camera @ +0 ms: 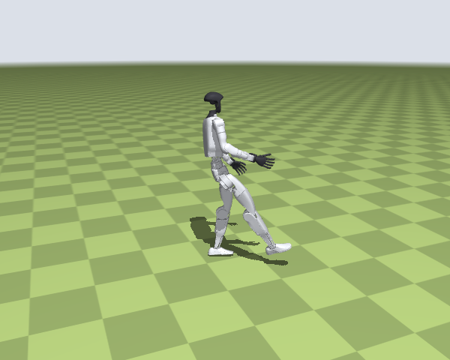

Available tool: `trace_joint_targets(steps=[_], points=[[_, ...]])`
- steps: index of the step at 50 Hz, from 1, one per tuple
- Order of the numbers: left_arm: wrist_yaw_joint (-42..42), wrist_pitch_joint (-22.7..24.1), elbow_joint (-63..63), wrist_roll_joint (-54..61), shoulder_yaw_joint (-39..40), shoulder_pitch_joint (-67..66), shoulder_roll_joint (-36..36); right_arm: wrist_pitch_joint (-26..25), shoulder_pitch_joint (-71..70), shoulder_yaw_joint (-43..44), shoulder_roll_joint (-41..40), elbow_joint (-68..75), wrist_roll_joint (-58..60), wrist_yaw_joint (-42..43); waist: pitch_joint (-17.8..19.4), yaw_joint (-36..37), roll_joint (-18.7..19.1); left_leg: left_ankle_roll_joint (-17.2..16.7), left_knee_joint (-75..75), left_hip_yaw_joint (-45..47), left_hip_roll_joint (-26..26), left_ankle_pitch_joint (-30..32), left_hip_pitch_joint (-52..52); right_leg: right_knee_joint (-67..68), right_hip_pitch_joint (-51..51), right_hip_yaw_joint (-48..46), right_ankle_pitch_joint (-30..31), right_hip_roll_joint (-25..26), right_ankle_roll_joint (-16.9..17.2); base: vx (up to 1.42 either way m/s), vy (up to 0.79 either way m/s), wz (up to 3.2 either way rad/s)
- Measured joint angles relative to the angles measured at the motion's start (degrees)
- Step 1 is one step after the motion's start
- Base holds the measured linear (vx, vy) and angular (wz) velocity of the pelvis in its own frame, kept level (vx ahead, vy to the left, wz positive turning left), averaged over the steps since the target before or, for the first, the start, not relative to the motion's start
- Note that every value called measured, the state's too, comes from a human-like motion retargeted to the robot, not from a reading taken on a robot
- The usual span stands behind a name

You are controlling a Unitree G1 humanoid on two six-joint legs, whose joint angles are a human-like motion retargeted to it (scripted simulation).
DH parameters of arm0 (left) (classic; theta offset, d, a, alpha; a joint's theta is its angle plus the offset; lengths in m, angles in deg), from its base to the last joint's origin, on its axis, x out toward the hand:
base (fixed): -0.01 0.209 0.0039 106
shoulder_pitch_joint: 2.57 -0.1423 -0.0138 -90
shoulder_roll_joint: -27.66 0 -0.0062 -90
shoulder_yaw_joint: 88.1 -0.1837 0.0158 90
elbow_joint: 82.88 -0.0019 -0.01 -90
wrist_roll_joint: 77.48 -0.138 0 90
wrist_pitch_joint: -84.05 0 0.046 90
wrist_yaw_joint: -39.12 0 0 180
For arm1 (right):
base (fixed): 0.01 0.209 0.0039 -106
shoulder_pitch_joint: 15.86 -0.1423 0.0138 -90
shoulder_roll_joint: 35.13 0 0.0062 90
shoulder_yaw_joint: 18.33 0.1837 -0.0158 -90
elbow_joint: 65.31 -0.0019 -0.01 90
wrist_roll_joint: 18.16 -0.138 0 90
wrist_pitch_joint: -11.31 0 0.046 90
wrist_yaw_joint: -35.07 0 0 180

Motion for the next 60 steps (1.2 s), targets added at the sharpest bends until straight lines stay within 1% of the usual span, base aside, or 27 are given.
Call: trace_joint_targets(steps=[2,5,7,12,15,18,21,25,27,28,30,33,35,36,38,41,42,43,44,45,48,50,52,54,56,58,60], points=[[0.17,-0.17,-1.54,1.6,2.69,-4.37,-1.58,-0.84,-0.25,-0.56,0.11,0.36,0.95,-0.67,-0.93,1.06,-0.63,-0.06,-1.08,0.15,-0.56,0.17,-0.39,2.19,1.6,1.56,-2.55,-0.24,-0.16,0.07,-0.02,-0.27],[-0.06,-0.4,-4.7,5.26,7.58,-10.81,-3.16,-1.77,-0.32,-1.85,0.52,0.23,3.15,-1.96,-2.49,3.69,-1.15,-0.36,-2.03,1.55,-0.47,0.31,-2.16,8.14,2.66,3.34,-3.89,0.1,-1.94,0.0,-0.05,-0.58],[-0.7,-0.58,-7.36,8.54,11.25,-14.79,-3.38,-2.31,-0.32,-2.68,1.13,0.07,5.21,-2.54,-3.41,5.24,-0.96,-0.48,-2.4,2.47,0.3,0.58,-3.69,14.03,2.78,5.39,-5.17,0.66,-3.13,-0.03,-0.06,-0.53],[-2.89,-1.11,-13.91,14.64,19.66,-22.89,-2.05,-4.14,0.45,-4.16,3.68,-0.4,12.24,-2.88,-5.54,7.79,0.54,-0.78,-2.84,3.27,3.05,1.57,-7.57,27.2,4.25,11.45,-10.65,2.37,-5.06,-0.04,-0.09,-0.23],[-3.07,-1.21,-14.92,14.03,21.99,-27.23,-0.88,-4.85,1.55,-4.63,5.06,-0.91,15.71,-3.47,-7.22,9.45,1.36,-1.13,-3.62,3.44,4.56,2.32,-9.84,32.83,5.72,13.57,-14.04,2.19,-6.51,-0.05,-0.11,-0.17],[-2.42,-0.64,-13.23,10.13,22.02,-31.39,0.48,-4.94,3.19,-4.79,5.9,-1.33,18.03,-4.9,-9.16,11.56,1.71,-1.43,-5.24,3.77,5.48,3.31,-11.7,36.43,7.3,16.19,-16.59,1.33,-6.87,-0.07,-0.12,-0.23],[-2.36,0.13,-10.83,6.53,21.78,-34.24,1.84,-5.07,5.15,-5.08,6.42,-1.22,20.65,-5.75,-11.19,13.46,1.65,-1.58,-7.38,3.71,5.76,4.48,-13.44,36.2,9.57,19.48,-17.82,0.19,-5.79,-0.09,-0.14,-0.13],[-3.17,0.98,-8.25,5.43,21.11,-34.28,3.37,-5.46,7.93,-5.75,6.59,-0.57,22.76,-6.01,-13.47,15.03,0.42,-1.77,-9.91,2.64,4.75,6.72,-17.51,28.35,12.48,26.65,-20.07,-0.8,-2.55,-0.17,-0.19,0.17],[-3.62,1.45,-7.62,5.2,19.97,-32.43,4.15,-5.32,9.36,-6.45,6.53,-0.3,22.77,-6.6,-13.75,15.19,-0.18,-1.91,-9.68,1.92,3.94,7.62,-20.64,22.88,13.5,31.73,-21.21,-0.45,-1.73,-0.25,-0.23,0.48],[-3.26,1.85,-7.5,3.88,19.64,-31.49,4.72,-4.77,10.4,-6.73,6.57,-0.31,23.11,-7.61,-13.78,14.85,0.0,-2.07,-6.82,1.86,3.71,6.71,-23.21,20.55,14.11,32.13,-21.98,-0.62,-2.55,-0.3,-0.26,0.56],[-4.35,1.68,-6.8,5.8,16.69,-27.15,5.38,-5.67,9.36,-8.79,6.64,1.6,23.37,-7.72,-12.31,15.11,-0.19,-2.19,-12.47,0.51,3.41,10.69,-23.54,17.97,13.55,39.08,-22.24,1.32,-1.29,-0.38,-0.29,0.44],[-2.37,1.71,-3.71,7.99,12.66,-21.78,6.54,-6.3,7.65,-12.82,6.97,5.78,26.43,-8.17,-9.55,13.87,2.12,-2.43,-16.77,-0.72,4.94,13.32,-24.27,16.9,12.4,36.4,-23.2,2.19,-3.28,-0.43,-0.31,0.55],[0.0,1.88,-0.54,9.34,9.53,-18.36,7.01,-6.53,6.14,-15.93,7.38,9.68,29.35,-8.15,-7.75,12.08,4.04,-2.24,-19.12,-0.58,6.37,13.89,-24.89,16.64,11.41,33.86,-22.64,2.9,-3.76,-0.45,-0.29,0.91],[1.06,2.17,1.41,9.14,7.64,-16.78,7.0,-6.45,5.72,-17.44,7.74,11.56,31.07,-8.24,-7.11,10.71,4.8,-1.93,-19.28,1.39,7.07,13.44,-25.76,16.53,10.92,32.35,-22.23,3.08,-3.49,-0.43,-0.28,1.26],[2.7,2.95,5.28,7.45,3.56,-13.47,6.64,-6.14,5.32,-20.09,8.59,14.93,34.35,-8.48,-6.17,7.47,5.95,-1.19,-19.34,8.98,8.63,12.4,-27.46,16.1,10.17,28.66,-21.63,3.01,-2.78,-0.4,-0.25,1.68],[3.9,4.25,10.21,2.26,-2.63,-8.14,5.3,-5.79,6.38,-21.85,9.34,19.21,37.15,-8.42,-6.12,1.63,6.51,-0.25,-18.11,27.79,10.95,11.69,-28.76,14.5,9.98,21.8,-20.86,1.87,-2.21,-0.31,-0.19,2.08],[4.26,4.5,11.6,0.44,-4.51,-6.44,4.8,-5.79,7.14,-21.68,9.21,20.67,37.34,-8.27,-6.41,-0.18,6.45,0.1,-16.83,32.77,11.55,11.74,-29.01,13.97,10.02,19.64,-20.53,1.35,-2.24,-0.22,-0.14,2.03],[4.72,4.52,12.87,-1.28,-6.25,-4.79,4.27,-5.82,8.1,-20.96,8.76,22.26,37.04,-8.14,-6.84,-1.76,6.25,0.55,-14.99,35.62,11.99,11.93,-29.25,13.57,10.06,17.68,-20.22,0.78,-2.33,-0.18,-0.11,1.85],[5.25,4.53,14.17,-2.64,-7.81,-3.57,3.66,-5.94,9.46,-19.89,8.2,23.52,36.23,-8.17,-7.46,-3.03,5.94,1.05,-12.94,36.44,12.3,11.97,-29.37,13.22,10.2,16.02,-19.97,0.21,-2.33,-0.13,-0.09,1.65],[5.83,4.53,15.48,-3.81,-9.28,-2.55,3.01,-6.1,11.02,-18.65,7.58,24.62,35.17,-8.29,-8.17,-4.14,5.57,1.59,-10.77,36.24,12.54,11.93,-29.42,12.9,10.37,14.52,-19.76,-0.35,-2.27,-0.08,-0.07,1.37],[7.5,4.59,19.43,-4.09,-11.02,-1.5,1.66,-6.44,16.14,-13.69,6.26,25.6,30.98,-9.57,-10.3,-5.57,4.87,2.58,-4.39,31.81,13.47,9.82,-28.08,11.67,11.47,11.88,-19.59,-1.14,-1.41,-0.01,-0.03,0.85],[8.46,4.45,21.51,-1.15,-10.2,-2.26,1.98,-5.17,18.94,-10.72,6.4,25.45,30.58,-13.19,-10.91,-5.66,5.41,2.14,-2.06,27.83,14.28,6.47,-25.31,11.25,12.9,11.27,-20.07,-0.59,-1.44,0.05,0.04,0.25],[7.22,5.1,22.09,3.25,-7.89,-3.98,3.56,-4.39,20.09,-8.65,7.34,25.27,30.1,-13.45,-11.54,-5.58,6.34,1.31,-3.79,23.67,14.02,3.95,-22.44,11.42,13.49,11.38,-20.46,-0.01,-1.24,0.05,0.09,-0.02],[5.42,5.64,21.32,7.25,-5.44,-5.65,5.38,-4.3,19.17,-7.26,8.84,25.63,30.19,-12.7,-11.55,-5.94,7.26,1.23,-4.65,21.61,13.7,3.02,-21.3,11.96,13.9,11.41,-20.65,0.16,-1.36,0.02,0.11,0.02],[3.66,5.83,19.48,8.39,-3.98,-7.08,6.52,-4.57,16.66,-6.53,10.25,26.27,30.83,-11.38,-11.07,-6.33,7.63,1.7,-1.68,21.95,13.5,2.77,-22.46,12.35,14.34,11.34,-20.58,-0.44,-1.57,0.0,0.12,0.08],[2.22,5.9,17.18,6.45,-3.66,-8.39,6.86,-4.74,13.26,-6.58,11.53,26.26,31.75,-9.98,-10.14,-5.94,7.71,1.66,4.13,23.0,13.6,2.52,-24.81,12.34,14.82,11.61,-20.45,-1.44,-1.61,-0.01,0.14,-0.14],[0.73,5.76,14.78,2.36,-4.03,-9.84,6.74,-4.59,9.34,-7.43,12.74,25.18,32.44,-8.45,-8.86,-4.33,7.96,0.75,10.09,22.95,13.93,2.37,-27.28,12.3,14.93,12.82,-20.47,-2.28,-1.53,-0.02,0.17,-0.6]])
